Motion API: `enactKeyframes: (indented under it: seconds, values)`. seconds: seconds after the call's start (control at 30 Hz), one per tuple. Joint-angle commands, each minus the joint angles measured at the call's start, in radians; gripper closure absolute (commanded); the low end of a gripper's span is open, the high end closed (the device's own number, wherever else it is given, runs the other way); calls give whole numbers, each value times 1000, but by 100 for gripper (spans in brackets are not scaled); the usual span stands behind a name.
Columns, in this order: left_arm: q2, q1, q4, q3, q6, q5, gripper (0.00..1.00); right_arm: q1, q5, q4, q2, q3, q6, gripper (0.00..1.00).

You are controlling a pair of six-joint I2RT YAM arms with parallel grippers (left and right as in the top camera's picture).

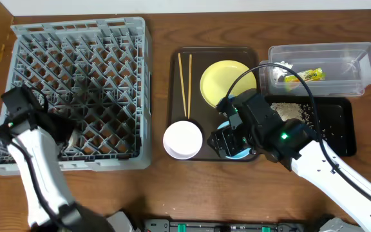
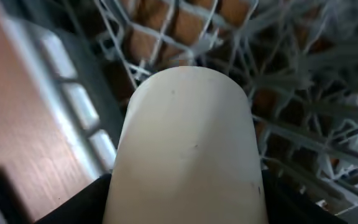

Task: Sort waste into correct bins and load items into the dishwasher
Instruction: 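Place the white cup into the dish rack with the left gripper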

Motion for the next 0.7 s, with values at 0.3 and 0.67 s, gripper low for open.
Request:
enactKeyframes:
  seconds: [0.3,0.67]
  values:
    - [-19,32,-72,92,89,193,12,13,6,-13,-2,5,-9,21]
    - [-126,-58,-186,193,153,40,8,-15,7,-61,-2,11,-7,25]
